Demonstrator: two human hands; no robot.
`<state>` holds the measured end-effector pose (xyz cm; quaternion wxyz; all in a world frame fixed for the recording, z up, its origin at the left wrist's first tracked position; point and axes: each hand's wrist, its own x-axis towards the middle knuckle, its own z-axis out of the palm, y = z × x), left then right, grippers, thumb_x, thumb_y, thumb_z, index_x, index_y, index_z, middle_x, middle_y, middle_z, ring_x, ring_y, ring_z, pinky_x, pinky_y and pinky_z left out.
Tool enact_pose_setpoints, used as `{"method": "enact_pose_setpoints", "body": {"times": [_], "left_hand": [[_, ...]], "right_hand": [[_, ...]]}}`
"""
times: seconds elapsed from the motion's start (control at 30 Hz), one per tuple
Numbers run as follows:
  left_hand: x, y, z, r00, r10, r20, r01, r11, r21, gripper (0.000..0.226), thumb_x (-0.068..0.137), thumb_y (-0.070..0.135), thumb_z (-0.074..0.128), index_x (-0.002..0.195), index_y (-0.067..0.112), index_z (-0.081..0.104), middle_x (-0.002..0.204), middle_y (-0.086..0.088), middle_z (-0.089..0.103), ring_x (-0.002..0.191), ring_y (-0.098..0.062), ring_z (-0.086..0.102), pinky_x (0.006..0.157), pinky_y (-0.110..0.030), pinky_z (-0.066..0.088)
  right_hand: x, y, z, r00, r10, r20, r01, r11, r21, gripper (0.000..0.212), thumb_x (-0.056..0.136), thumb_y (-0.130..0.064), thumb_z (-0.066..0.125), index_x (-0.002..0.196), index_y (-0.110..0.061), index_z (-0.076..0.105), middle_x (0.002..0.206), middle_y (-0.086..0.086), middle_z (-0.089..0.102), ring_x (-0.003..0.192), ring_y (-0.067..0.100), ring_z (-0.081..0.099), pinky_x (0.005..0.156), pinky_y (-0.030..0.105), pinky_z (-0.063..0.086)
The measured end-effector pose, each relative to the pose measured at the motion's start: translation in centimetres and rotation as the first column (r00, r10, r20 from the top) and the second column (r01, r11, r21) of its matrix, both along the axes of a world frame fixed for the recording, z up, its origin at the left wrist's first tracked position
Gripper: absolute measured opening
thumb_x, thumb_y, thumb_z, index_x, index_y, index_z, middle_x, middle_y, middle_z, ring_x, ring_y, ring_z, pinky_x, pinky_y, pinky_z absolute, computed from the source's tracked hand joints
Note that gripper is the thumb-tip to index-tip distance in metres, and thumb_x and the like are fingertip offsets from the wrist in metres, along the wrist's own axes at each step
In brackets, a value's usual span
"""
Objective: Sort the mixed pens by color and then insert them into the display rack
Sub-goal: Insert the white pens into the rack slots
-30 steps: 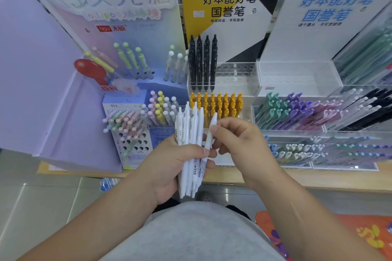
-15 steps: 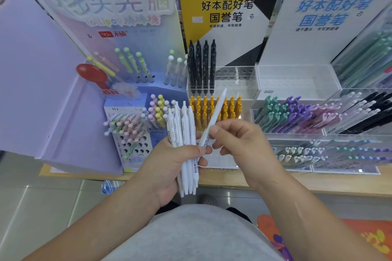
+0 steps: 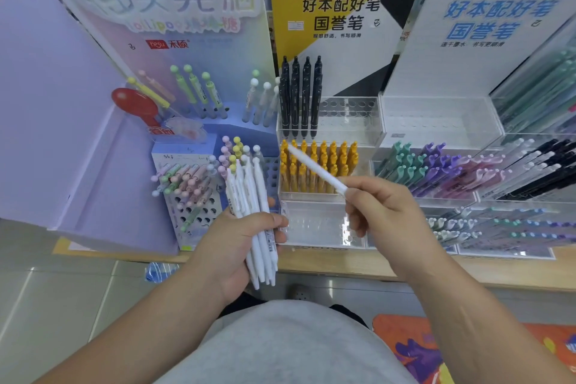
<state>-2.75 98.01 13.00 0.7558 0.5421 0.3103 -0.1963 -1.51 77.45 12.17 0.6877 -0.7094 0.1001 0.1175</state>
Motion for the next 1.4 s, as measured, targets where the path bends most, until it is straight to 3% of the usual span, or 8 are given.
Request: {"method": "enact_pose_setpoints", "body": {"times": [0.1, 0.27, 0.47, 0.57, 0.7, 0.83, 1.03, 1.4], "left_hand": [[-0.2, 0.8, -0.4, 0.998, 0.058, -0.022, -0.059, 0.998, -0.013, 0.026, 0.083, -0.007, 0.066, 0.106, 0.007, 0.066, 0.073, -0.012, 0.071, 0.054, -0.019, 0.064, 0.056, -0.029, 0.058], [-0.6, 2.1, -1.1, 0.992, 0.120, -0.048, -0.122, 0.992, -0.030, 0.023, 0.086, -0.006, 0.063, 0.104, 0.006, 0.067, 0.073, -0.013, 0.071, 0.054, -0.019, 0.065, 0.054, -0.029, 0.059], [-0.6, 2.8, -1.4, 0.986, 0.161, -0.039, -0.164, 0.982, -0.088, 0.034, 0.065, 0.003, 0.071, 0.099, 0.007, 0.068, 0.073, -0.013, 0.071, 0.055, -0.020, 0.067, 0.051, -0.028, 0.057], [-0.6, 3.2, -1.6, 0.985, 0.169, -0.045, -0.173, 0.980, -0.098, 0.033, 0.071, 0.001, 0.070, 0.103, 0.008, 0.068, 0.073, -0.011, 0.071, 0.056, -0.019, 0.067, 0.051, -0.027, 0.056], [-0.7, 3.9, -2.0, 0.982, 0.177, -0.058, -0.182, 0.979, -0.091, 0.044, 0.063, 0.007, 0.071, 0.107, 0.010, 0.067, 0.075, -0.010, 0.072, 0.056, -0.019, 0.068, 0.053, -0.028, 0.057], [-0.9, 4.2, -2.2, 0.976, 0.201, -0.080, -0.210, 0.971, -0.117, 0.051, 0.056, 0.008, 0.073, 0.107, 0.009, 0.067, 0.074, -0.010, 0.072, 0.055, -0.018, 0.067, 0.052, -0.027, 0.056], [-1.2, 4.7, -2.3, 0.979, 0.182, -0.091, -0.193, 0.974, -0.122, 0.039, 0.057, 0.007, 0.072, 0.096, 0.007, 0.068, 0.072, -0.011, 0.071, 0.054, -0.018, 0.065, 0.051, -0.028, 0.055], [-1.5, 5.0, -2.2, 0.981, 0.179, -0.081, -0.188, 0.973, -0.131, 0.047, 0.059, 0.007, 0.072, 0.106, 0.008, 0.068, 0.075, -0.011, 0.071, 0.057, -0.019, 0.066, 0.053, -0.029, 0.057]], "right_hand": [[-0.3, -1.3, -0.7, 0.997, -0.062, 0.039, 0.065, 0.994, -0.083, 0.015, 0.093, -0.003, 0.062, 0.097, -0.015, 0.071, 0.071, 0.005, 0.063, 0.056, 0.016, 0.057, 0.053, 0.029, 0.048], [0.0, -2.7, -1.2, 0.995, -0.060, 0.078, 0.075, 0.977, -0.201, 0.007, 0.090, -0.010, 0.070, 0.085, -0.015, 0.071, 0.069, 0.006, 0.067, 0.055, 0.015, 0.060, 0.055, 0.031, 0.050], [0.7, -0.6, -3.4, 0.993, 0.109, 0.044, -0.086, 0.930, -0.358, 0.012, 0.086, -0.015, 0.076, 0.092, -0.024, 0.071, 0.066, 0.007, 0.069, 0.058, 0.016, 0.065, 0.058, 0.026, 0.054], [1.0, 0.6, -5.3, 0.979, 0.191, 0.070, -0.131, 0.854, -0.503, 0.013, 0.089, -0.019, 0.073, 0.097, -0.029, 0.070, 0.066, 0.001, 0.067, 0.059, 0.013, 0.062, 0.059, 0.028, 0.052], [1.3, 2.2, -6.9, 0.946, 0.291, 0.144, -0.136, 0.757, -0.639, 0.019, 0.092, -0.021, 0.069, 0.111, -0.020, 0.072, 0.062, -0.015, 0.053, 0.061, 0.000, 0.056, 0.055, 0.010, 0.040], [1.7, 3.6, -7.7, 0.917, 0.361, 0.168, -0.144, 0.693, -0.706, 0.023, 0.093, -0.022, 0.068, 0.115, -0.018, 0.071, 0.066, -0.021, 0.045, 0.060, -0.001, 0.051, 0.058, 0.008, 0.036], [2.4, 5.1, -8.3, 0.891, 0.409, 0.196, -0.127, 0.641, -0.757, 0.023, 0.093, -0.023, 0.069, 0.115, -0.016, 0.071, 0.090, 0.001, 0.068, 0.078, 0.015, 0.060, 0.070, 0.022, 0.040], [3.1, 4.8, -8.3, 0.878, 0.469, 0.095, -0.202, 0.543, -0.815, 0.024, 0.095, -0.024, 0.065, 0.116, -0.014, 0.070, 0.097, 0.006, 0.071, 0.084, 0.021, 0.064, 0.072, 0.026, 0.043]]}}
